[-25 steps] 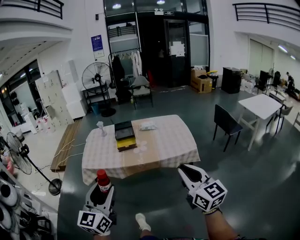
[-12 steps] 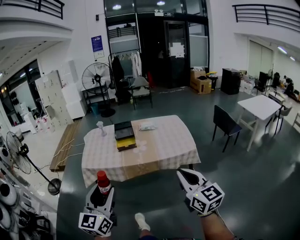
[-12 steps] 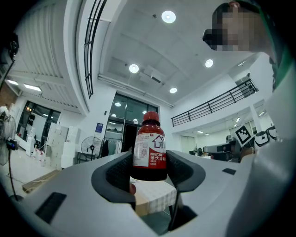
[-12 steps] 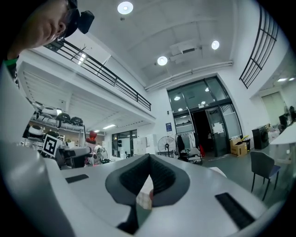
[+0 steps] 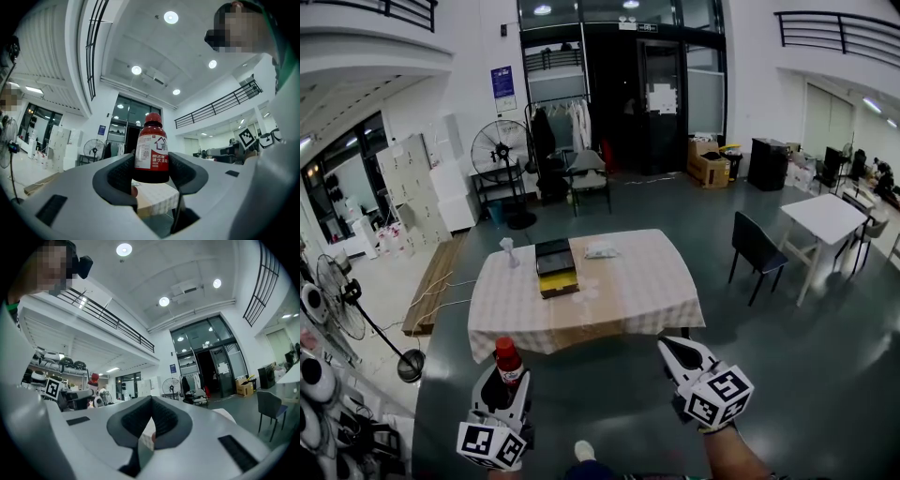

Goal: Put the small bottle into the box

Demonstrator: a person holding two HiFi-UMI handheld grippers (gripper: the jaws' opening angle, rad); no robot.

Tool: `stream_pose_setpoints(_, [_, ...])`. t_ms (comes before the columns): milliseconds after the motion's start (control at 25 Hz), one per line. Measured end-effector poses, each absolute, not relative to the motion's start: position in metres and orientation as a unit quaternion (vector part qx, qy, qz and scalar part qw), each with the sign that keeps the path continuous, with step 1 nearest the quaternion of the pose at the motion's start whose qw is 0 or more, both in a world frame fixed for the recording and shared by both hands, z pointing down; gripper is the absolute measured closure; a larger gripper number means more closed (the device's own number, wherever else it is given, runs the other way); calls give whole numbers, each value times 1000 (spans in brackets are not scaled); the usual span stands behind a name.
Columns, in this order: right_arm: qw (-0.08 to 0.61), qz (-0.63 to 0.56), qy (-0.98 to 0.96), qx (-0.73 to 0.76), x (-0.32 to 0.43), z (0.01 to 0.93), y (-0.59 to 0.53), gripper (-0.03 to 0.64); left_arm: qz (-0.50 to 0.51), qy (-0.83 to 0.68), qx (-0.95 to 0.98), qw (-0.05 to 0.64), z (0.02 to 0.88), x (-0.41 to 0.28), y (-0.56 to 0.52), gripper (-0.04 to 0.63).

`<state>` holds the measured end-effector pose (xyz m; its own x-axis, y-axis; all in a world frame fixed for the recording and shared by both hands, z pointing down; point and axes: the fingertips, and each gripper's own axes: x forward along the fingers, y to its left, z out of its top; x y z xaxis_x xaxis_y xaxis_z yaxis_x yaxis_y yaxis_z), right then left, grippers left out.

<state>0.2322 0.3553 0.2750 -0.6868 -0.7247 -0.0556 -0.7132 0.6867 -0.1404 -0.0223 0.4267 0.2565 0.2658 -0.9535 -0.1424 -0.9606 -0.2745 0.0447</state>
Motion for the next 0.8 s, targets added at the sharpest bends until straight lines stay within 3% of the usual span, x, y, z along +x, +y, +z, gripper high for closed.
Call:
stream_pose_setpoints(320, [60,-50,912,-402,216,265,327,611,70,605,-793,19,250,-48,400,350])
stream_pose_setpoints(800, [38,-32,917,-396,113,271,243,611,73,605,-793,20,262,-132,314,350])
